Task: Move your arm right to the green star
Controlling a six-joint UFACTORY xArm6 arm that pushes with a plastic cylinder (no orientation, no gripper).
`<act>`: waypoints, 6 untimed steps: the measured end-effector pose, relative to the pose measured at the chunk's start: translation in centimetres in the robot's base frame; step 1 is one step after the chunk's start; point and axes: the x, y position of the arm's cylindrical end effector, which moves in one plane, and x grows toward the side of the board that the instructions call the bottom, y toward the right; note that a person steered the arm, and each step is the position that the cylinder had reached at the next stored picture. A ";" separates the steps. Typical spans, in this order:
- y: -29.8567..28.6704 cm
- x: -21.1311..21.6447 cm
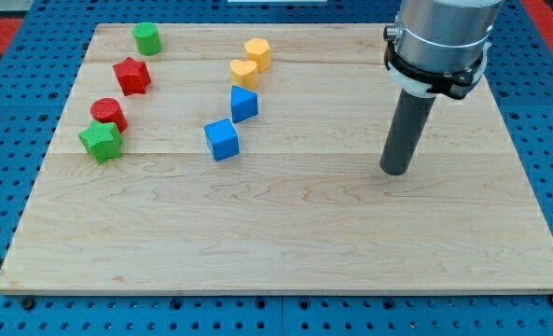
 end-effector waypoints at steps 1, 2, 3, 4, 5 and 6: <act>0.0 1.0; -3.2 1.6; -4.7 1.3; -5.0 0.3; -5.0 -0.9; -5.0 -1.7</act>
